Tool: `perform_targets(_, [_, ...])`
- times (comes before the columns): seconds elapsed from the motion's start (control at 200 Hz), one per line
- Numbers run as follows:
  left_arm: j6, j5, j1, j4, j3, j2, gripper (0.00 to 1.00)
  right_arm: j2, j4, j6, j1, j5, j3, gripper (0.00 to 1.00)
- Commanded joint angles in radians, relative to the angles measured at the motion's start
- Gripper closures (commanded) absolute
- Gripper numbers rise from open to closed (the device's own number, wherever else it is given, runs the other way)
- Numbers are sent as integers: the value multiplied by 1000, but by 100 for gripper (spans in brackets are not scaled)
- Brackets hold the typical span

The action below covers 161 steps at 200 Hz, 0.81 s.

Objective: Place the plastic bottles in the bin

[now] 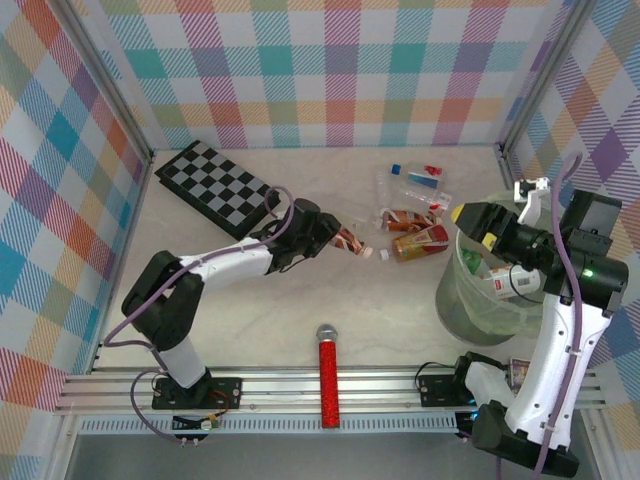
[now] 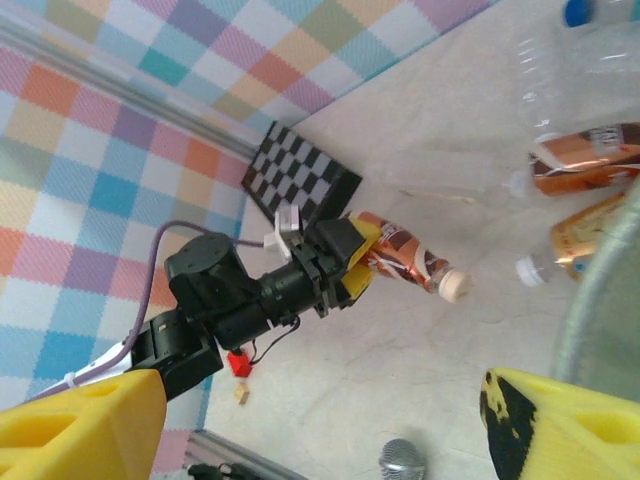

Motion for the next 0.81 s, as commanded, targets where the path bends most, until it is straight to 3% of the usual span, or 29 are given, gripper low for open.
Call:
perform_targets(0.0, [157,93,18,-72,78,-45,45,-3,123,69,113,-10,-10,18])
perform_targets(0.2, [377,300,53,-217,212,-72,45,113,184,83,461,216,-8,19])
perform_targets(0.335, [431,458,87,-255,247,-103,45,219,216,46,602,281,14,18])
perform_targets(0.625, [331,771,101,9,158,-161,45,361,242,-28,671,280,14,15])
perform_targets(0.8, [302,823,100,67,141,-165,45,396,317,-51,674,189,-31,15])
